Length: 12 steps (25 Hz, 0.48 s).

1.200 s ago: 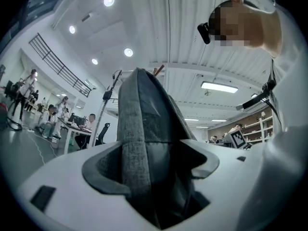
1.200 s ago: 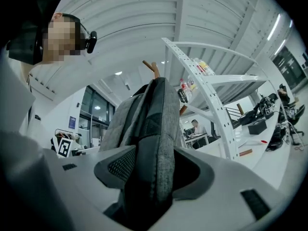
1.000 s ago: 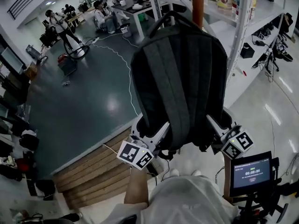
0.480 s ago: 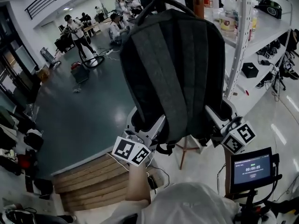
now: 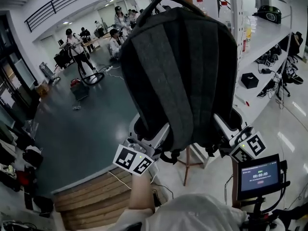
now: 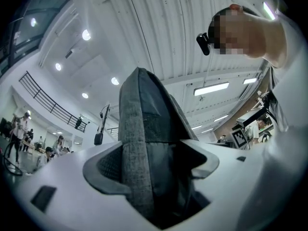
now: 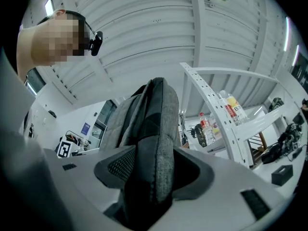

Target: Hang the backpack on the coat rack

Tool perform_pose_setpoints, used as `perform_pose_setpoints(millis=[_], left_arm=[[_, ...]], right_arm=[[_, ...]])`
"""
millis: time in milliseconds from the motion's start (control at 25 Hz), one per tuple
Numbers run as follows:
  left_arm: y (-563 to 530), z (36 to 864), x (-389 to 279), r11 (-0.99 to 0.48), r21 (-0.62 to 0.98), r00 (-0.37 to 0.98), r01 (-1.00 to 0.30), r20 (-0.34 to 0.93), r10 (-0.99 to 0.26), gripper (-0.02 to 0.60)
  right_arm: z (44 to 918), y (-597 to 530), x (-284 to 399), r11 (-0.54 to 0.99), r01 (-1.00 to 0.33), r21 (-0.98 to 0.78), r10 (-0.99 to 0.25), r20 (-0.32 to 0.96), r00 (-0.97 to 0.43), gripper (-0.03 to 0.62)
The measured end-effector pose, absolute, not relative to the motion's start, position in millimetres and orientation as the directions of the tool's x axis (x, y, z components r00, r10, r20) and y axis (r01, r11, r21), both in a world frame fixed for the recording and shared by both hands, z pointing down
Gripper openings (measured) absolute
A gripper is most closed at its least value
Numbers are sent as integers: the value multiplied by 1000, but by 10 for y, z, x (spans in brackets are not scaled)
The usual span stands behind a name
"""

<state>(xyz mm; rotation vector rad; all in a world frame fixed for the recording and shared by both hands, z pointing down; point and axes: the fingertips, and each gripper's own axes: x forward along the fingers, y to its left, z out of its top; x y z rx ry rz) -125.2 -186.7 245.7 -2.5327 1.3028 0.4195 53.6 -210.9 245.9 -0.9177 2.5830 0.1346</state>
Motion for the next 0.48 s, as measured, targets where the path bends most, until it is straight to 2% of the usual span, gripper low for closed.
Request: perform_pose_setpoints(millis=[480], left_arm=[[-2176,2599,-967,-640,-58,618,-766,-338,-710,342]], right_arm=[[2605,-2249,855,724,-685,-83,-663,-358,-657,239]])
